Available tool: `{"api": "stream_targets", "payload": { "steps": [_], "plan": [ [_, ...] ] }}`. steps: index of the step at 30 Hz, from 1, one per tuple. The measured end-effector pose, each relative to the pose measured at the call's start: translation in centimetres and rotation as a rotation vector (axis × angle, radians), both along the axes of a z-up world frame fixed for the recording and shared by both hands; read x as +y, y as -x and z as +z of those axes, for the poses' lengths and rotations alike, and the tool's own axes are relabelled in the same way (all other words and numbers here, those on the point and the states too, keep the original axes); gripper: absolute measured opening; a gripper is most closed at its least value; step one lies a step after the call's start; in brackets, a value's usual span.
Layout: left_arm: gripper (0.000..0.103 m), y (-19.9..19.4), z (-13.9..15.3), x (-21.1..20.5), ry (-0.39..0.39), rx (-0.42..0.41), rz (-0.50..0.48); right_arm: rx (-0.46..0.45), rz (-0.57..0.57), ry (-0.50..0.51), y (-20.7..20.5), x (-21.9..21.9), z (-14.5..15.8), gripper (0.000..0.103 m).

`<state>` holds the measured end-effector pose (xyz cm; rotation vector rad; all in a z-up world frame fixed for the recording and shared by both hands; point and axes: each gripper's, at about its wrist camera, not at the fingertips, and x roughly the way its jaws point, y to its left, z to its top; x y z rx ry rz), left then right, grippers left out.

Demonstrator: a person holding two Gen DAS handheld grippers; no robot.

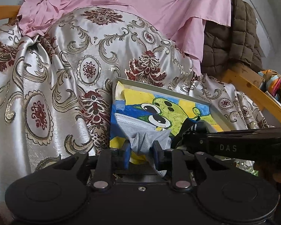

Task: Organize soft objects
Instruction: 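Lower the grey mask and black sock into the tray and open both tools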

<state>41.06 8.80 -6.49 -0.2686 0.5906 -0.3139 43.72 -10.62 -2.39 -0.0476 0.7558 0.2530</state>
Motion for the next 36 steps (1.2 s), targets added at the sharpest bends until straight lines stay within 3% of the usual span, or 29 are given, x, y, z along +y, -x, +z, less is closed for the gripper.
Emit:
{"api": "stream_targets", "payload": {
  "steps": [5,20,31,33,36],
  "plan": [
    [0.029,0.0,-0.1,0.2,0.015,0.001,0.003,-0.003,-0.001,0.003,0.1,-0.2,0.2,0.022],
    [0.065,1.5,1.5,-0.1,-0.015,-0.028,0.015,-0.063,-0.009,-0.006,2.0,-2.4,2.8,0.058],
    [0.079,5.6,6.2,-0.9,-0.036,-0.105,0.039,-0.168,-0.008,-0.052,6.3,-5.8,6.5,0.082],
    [0.089,6.8,7.3,-1.1,-0.041,-0.127,0.057,-0.19,-0.003,-0.066,7.6,-6.6,7.3,0.091],
    [0.093,9.0,8.8,-1.9,-0.06,-0.168,0.09,-0.229,0.004,-0.089,9.8,-7.8,8.4,0.096]
  ]
}}
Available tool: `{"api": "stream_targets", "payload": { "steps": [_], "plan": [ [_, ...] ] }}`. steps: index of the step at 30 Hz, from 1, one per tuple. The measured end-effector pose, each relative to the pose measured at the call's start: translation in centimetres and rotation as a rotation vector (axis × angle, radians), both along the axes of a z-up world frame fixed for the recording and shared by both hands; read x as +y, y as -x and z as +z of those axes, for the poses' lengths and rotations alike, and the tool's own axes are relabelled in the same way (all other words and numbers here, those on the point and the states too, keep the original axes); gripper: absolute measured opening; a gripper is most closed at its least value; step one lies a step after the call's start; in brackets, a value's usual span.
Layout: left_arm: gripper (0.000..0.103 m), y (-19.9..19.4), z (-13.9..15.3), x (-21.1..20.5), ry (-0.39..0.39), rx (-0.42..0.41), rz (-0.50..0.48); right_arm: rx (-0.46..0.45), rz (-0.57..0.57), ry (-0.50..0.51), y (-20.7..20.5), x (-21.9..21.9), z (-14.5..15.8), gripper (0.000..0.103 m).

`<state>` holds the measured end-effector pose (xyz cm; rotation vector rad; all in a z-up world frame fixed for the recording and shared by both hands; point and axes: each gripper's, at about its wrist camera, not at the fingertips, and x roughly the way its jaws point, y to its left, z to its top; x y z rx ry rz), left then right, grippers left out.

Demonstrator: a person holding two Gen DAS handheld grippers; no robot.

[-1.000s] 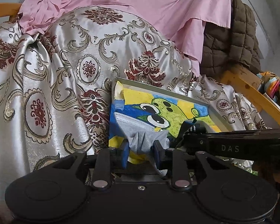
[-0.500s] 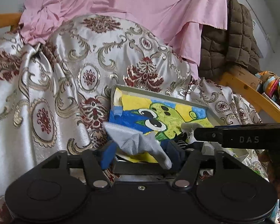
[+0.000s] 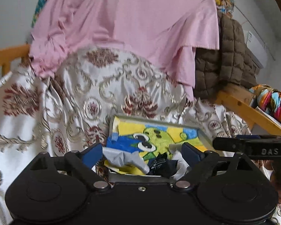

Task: Organize soft objects
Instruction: 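Lower the grey mask and black sock into the tray and open both tools, then raise both open tools and move them back over the pile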

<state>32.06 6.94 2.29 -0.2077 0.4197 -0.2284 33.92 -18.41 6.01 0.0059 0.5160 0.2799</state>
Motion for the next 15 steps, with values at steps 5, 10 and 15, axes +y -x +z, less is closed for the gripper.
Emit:
{"api": "stream_targets", "payload": {
  "steps": [5,10,15],
  "plan": [
    [0.098,3.4,2.3,-2.2,-0.062,-0.075,0.004,-0.061,0.004,0.019,3.4,-1.5,1.5,0.099],
    [0.1,6.9,4.0,-3.8,-0.098,-0.145,0.039,-0.137,-0.011,0.015,7.1,-3.3,2.9,0.101],
    [0.102,10.3,5.1,-4.6,-0.093,-0.179,0.062,-0.202,-0.037,0.011,10.5,-5.1,3.5,0.103]
  ]
}}
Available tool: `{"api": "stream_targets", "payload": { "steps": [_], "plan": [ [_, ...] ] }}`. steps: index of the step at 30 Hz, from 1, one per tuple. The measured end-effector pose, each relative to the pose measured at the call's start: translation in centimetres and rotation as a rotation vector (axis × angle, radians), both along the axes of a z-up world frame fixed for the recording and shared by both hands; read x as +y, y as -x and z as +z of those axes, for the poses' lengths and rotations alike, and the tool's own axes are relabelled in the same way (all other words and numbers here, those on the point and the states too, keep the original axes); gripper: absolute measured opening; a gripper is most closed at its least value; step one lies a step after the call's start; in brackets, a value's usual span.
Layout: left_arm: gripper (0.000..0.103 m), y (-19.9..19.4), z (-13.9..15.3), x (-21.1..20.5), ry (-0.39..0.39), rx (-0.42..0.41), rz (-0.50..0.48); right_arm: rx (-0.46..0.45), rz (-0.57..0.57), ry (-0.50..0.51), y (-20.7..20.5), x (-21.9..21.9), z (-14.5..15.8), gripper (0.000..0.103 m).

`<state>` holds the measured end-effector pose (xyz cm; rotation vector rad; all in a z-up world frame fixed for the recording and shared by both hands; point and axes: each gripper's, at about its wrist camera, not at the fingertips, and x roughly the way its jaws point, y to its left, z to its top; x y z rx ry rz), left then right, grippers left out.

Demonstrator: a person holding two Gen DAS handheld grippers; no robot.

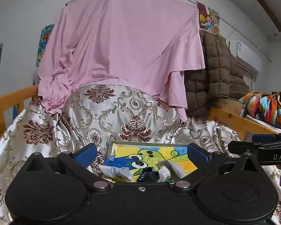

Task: Organize soft objects
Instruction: 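Raise both open tools and move them back over the pile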

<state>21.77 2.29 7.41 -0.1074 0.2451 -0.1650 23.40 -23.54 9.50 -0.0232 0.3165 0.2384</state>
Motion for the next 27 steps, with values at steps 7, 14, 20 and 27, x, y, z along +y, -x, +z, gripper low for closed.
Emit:
{"api": "stream_targets", "payload": {
  "steps": [7,14,20,27],
  "plan": [
    [0.102,4.7,-0.2,-0.9,-0.008,-0.016,0.008,-0.045,-0.016,0.005,4.7,-1.8,-1.0,0.103],
    [0.102,8.1,-2.3,-1.1,0.026,0.037,-0.016,-0.048,-0.022,0.015,8.6,-2.3,-3.4,0.103],
    [0.102,9.9,-3.9,-1.6,0.023,0.081,-0.02,-0.031,-0.032,0.022,10.9,-2.2,-5.8,0.103],
    [0.102,10.5,-6.2,-2.2,0.005,0.183,-0.037,0.003,-0.035,0.071,12.8,-2.0,-7.9,0.103]
  ]
}}
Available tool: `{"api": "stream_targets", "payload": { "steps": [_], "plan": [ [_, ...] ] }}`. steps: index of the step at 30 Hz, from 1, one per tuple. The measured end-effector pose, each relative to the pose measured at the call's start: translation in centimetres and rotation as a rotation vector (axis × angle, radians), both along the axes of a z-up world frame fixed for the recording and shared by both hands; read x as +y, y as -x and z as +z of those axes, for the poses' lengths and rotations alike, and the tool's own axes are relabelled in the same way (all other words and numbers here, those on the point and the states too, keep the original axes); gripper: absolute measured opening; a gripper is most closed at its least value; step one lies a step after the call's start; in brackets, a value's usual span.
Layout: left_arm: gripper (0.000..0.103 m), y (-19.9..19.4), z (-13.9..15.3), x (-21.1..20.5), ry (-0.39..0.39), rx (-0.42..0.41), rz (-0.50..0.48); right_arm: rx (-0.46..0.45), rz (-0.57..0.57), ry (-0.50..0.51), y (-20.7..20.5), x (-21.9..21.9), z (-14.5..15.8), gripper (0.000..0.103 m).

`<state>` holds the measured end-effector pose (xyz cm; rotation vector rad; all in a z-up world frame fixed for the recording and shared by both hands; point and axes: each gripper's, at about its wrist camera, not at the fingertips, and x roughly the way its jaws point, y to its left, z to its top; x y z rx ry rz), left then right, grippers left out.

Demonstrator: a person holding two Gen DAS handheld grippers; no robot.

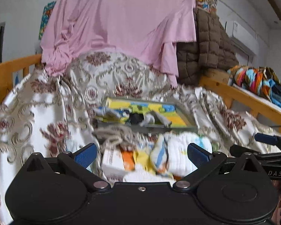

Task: Organize soft objects
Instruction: 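Raise both open tools and move them back over the pile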

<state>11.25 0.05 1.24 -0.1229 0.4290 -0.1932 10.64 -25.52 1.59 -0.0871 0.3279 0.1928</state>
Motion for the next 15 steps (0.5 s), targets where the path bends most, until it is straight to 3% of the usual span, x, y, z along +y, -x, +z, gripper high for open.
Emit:
{"api": "stream_targets", "payload": {
  "steps": [15],
  "plan": [
    [0.102,-0.6,-3.5,-2.4,-0.131,0.151,-0.087,0.138,0.003,0.097,-0.5,1.0,-2.4,0.103]
  ]
}}
